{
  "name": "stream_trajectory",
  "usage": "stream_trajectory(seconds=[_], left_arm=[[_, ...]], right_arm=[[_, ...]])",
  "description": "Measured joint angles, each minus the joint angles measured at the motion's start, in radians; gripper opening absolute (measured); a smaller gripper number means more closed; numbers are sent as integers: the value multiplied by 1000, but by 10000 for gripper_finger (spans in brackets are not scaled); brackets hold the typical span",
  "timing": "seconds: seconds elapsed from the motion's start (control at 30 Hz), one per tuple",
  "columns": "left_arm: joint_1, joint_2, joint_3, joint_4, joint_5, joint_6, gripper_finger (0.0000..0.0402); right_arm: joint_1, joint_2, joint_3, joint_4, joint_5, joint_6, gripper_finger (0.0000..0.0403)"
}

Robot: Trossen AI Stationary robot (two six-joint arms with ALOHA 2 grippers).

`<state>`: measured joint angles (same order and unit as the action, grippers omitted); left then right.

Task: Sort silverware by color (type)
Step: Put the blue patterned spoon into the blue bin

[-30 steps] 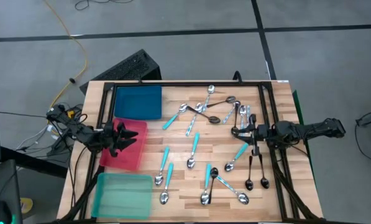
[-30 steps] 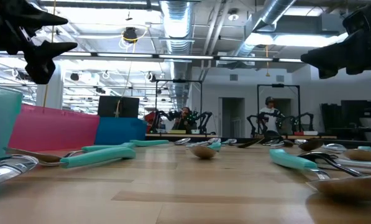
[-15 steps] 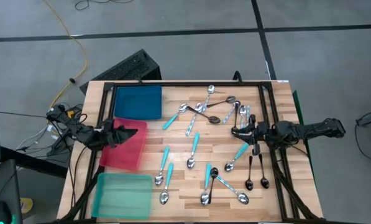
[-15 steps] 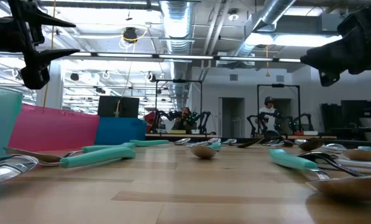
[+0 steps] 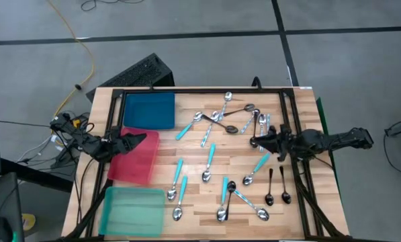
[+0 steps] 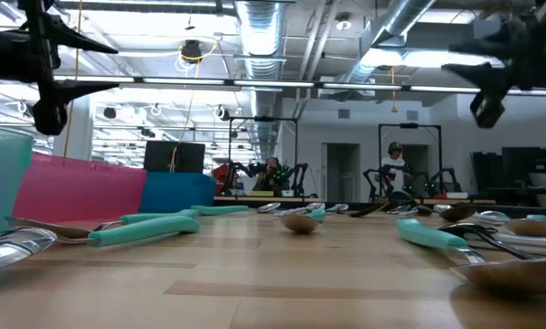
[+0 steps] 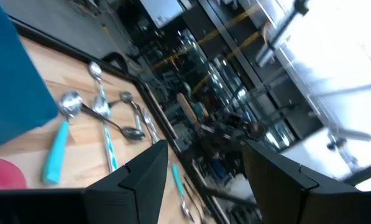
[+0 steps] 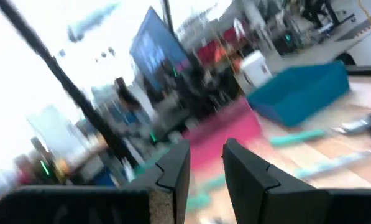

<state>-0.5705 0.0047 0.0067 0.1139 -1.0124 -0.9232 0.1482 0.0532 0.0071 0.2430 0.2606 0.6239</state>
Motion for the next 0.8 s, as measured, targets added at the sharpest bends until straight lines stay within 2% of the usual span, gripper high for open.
stream_trajectory(seconds=[0.1,0.23,0.3,0.43,0.7,0.8], left_arm=[[0,0,0,9,-86,-43,194],[0,0,0,20,-172,-119,194],[0,0,0,43,-175,-140,194],[1,0,12,69,-187,-141,194],[34,0,67,204,-200,-5,194],[48,0,93,203,-198,20,194]], right_arm=[[0,0,1,118,75,86,121],[0,0,17,164,171,90,121],[0,-1,26,169,211,78,121],[0,0,41,190,223,75,121],[0,0,80,212,289,75,121],[0,0,112,210,319,67,121]])
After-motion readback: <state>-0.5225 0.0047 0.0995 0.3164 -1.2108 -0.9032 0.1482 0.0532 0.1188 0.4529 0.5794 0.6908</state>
